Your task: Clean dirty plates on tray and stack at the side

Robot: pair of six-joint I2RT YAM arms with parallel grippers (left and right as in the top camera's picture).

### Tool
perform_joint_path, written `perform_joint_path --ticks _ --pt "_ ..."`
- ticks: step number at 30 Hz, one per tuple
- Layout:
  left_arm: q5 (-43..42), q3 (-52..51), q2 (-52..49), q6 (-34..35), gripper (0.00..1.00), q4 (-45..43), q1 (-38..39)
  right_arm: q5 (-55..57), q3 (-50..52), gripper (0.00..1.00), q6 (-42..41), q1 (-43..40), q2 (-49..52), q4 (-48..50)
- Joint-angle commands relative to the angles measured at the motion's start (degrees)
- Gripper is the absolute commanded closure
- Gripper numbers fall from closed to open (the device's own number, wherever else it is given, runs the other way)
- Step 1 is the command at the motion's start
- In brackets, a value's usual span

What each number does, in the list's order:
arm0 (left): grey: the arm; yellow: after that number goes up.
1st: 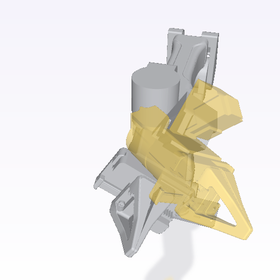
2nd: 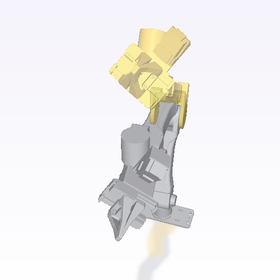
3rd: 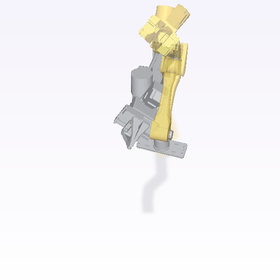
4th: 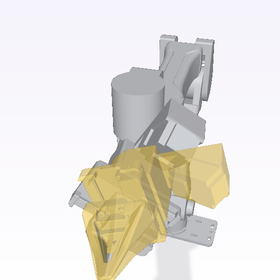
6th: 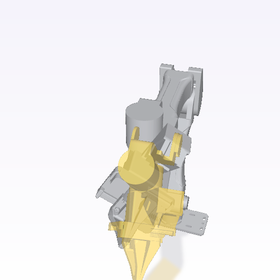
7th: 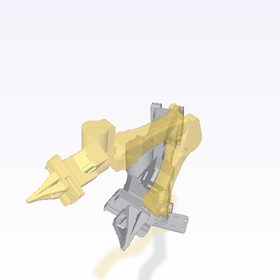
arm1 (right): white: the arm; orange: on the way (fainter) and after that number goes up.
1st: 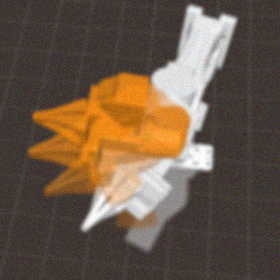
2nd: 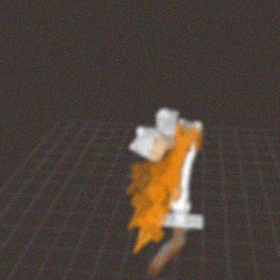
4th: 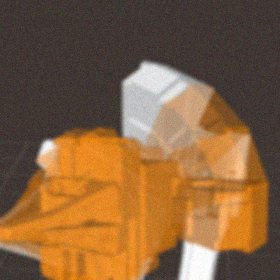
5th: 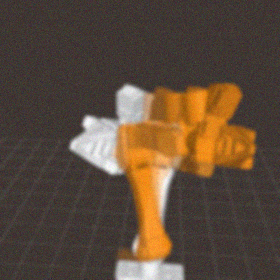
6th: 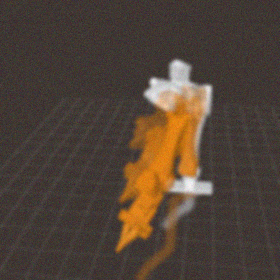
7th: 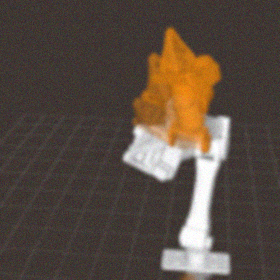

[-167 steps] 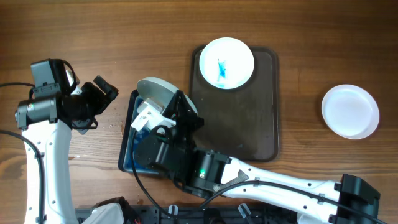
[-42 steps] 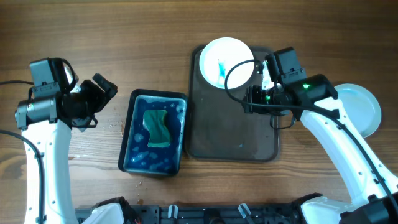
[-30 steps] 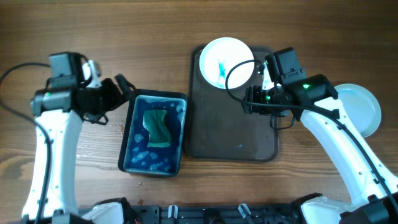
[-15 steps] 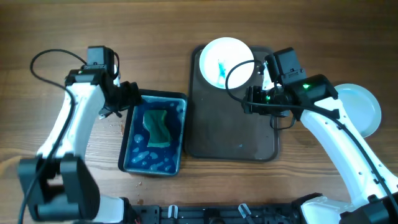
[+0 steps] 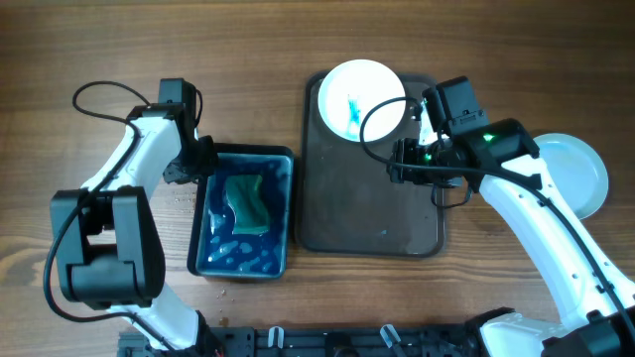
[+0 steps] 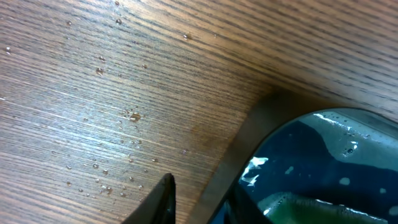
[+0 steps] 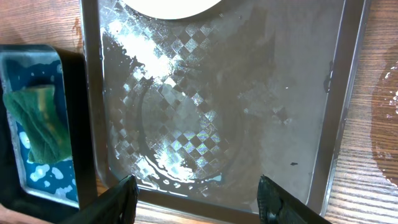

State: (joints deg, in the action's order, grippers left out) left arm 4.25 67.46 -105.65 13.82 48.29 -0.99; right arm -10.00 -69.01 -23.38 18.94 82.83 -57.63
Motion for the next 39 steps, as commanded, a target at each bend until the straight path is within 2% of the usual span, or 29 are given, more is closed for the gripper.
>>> perform_joint_path --ticks 1,2,3,14,21,29,39 --pt "1.6 -1.2 -1.2 -1.9 0.89 -0.4 0.1 1.0 0.1 0.38 -0.8 -0.2 0.2 -0.1" --pt "1.6 -1.2 -1.2 -1.9 0.95 -0.4 0.1 1.0 0.1 0.38 -0.8 -0.2 0.2 -0.1" --pt "1.6 -1.2 -1.2 -1.9 0.96 -0.4 0.1 1.0 0.1 0.38 -0.8 -0.2 0.2 -0.1" --pt "1.6 -1.2 -1.2 -2.0 0.96 -5.4 0.1 1.1 0.1 0.38 -0.8 -0.2 0.2 0.0" --pt "1.6 -1.2 -1.2 -9.2 0.96 -14.3 0.2 1.1 0.1 0.38 -0.8 -0.2 0.2 0.0" --pt "1.7 -1.2 -1.2 -21.1 0.96 -26.7 0.1 1.7 0.1 0.42 -0.9 -0.2 0.2 1.1" --pt "1.6 -1.2 -1.4 -25.7 0.96 -32.5 0.0 4.5 0.1 0.42 -2.7 -0.2 0.2 6.4"
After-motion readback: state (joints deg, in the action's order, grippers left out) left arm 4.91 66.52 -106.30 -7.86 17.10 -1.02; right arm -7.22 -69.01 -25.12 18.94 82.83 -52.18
